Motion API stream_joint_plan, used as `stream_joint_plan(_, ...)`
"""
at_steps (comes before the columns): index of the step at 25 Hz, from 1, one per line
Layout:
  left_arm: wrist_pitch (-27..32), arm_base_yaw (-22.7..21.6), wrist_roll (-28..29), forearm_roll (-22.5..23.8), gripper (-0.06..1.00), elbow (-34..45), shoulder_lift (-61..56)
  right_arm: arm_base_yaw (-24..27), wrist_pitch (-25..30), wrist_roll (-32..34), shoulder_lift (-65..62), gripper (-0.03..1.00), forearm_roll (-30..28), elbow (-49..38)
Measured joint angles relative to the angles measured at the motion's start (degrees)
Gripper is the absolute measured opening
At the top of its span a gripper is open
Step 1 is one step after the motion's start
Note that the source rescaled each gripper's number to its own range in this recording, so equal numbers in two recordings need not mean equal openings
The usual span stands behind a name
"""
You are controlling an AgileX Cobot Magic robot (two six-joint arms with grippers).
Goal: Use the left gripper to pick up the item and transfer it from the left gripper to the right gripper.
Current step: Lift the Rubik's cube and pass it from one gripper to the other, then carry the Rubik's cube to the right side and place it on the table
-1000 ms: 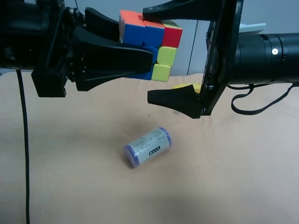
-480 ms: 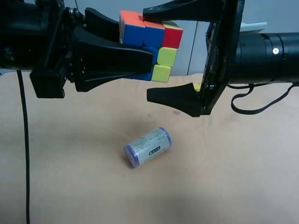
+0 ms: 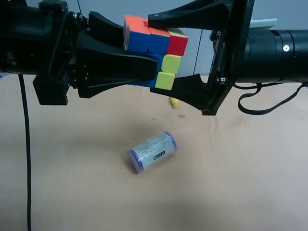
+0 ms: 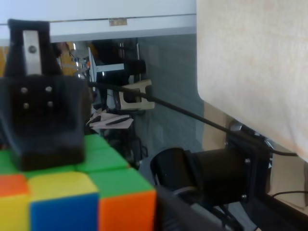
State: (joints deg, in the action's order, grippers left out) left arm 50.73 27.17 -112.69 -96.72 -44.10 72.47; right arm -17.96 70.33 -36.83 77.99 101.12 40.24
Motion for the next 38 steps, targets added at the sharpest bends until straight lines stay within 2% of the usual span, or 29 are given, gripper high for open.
stream_joint_plan(2,-0.06,0.0,0.0,0.45,0.0,0.06,0.0,0.0,0.2,0.0,0.0,0.09,0.19,0.0)
stream_joint_plan(3,-0.06,0.0,-0.06,0.45,0.0,0.06,0.0,0.0,0.27,0.0,0.0,0.07,0.35,0.0)
stream_joint_plan(15,-0.11,0.0,-0.2,0.45,0.0,0.06,0.0,0.0,0.33,0.0,0.0,0.07,0.35,0.0)
stream_joint_plan(16,-0.11,0.0,-0.2,0.45,0.03,0.06,0.0,0.0,-0.19,0.0,0.0,0.0,-0.25,0.0)
stream_joint_plan(17,0.24,0.0,-0.14,-0.27,0.14,0.06,0.0,0.0,-0.78,0.0,0.05,0.01,-1.33,-0.06)
stream_joint_plan(20,1.11,0.0,0.92,-1.77,0.75,0.06,-0.17,0.0,-1.69,0.0,0.34,0.01,-2.14,-0.06)
stream_joint_plan(21,1.11,0.0,1.37,-1.92,0.86,0.06,-0.17,0.0,-1.75,0.0,0.34,0.01,-2.21,-0.06)
stream_joint_plan(22,1.11,0.0,1.6,-2.04,0.91,0.06,-0.17,0.0,-1.75,0.0,0.34,0.01,-2.21,-0.06)
stream_joint_plan(25,1.11,0.0,1.79,-2.17,0.98,0.06,-0.17,0.0,-1.86,0.0,0.34,0.01,-2.21,-0.06)
stream_joint_plan(38,-0.41,0.0,2.37,-2.19,0.98,0.06,-2.28,0.0,-1.97,0.0,0.34,0.01,-2.21,-0.06)
